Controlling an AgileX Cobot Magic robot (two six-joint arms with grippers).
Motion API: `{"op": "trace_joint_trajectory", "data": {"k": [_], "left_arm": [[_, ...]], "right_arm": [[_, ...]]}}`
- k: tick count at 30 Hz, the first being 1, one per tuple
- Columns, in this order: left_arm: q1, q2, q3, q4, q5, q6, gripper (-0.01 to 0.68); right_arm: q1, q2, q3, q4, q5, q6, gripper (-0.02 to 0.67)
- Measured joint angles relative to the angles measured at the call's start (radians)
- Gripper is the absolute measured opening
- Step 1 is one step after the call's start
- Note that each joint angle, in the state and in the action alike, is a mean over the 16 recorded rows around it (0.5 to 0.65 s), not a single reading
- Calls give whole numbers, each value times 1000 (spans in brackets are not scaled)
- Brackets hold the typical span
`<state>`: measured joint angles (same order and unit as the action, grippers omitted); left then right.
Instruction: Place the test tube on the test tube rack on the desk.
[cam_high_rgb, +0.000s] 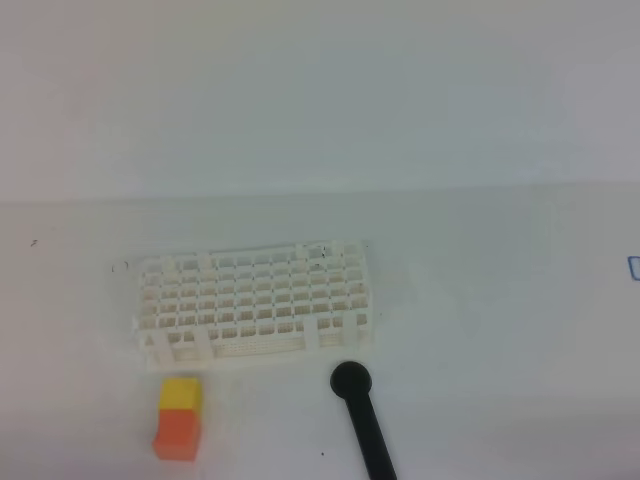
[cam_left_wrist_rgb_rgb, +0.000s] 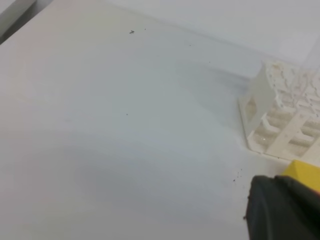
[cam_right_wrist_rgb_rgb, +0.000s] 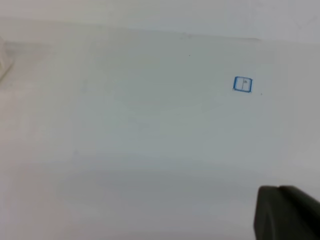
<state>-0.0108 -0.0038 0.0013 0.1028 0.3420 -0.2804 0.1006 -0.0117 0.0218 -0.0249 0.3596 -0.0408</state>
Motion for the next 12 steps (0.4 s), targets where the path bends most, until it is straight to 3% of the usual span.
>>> {"op": "trace_joint_trajectory", "data": {"k": [12], "left_arm": [[0,0,0,0,0,0,-1]], "right_arm": [[0,0,0,0,2,-6,-1]]}}
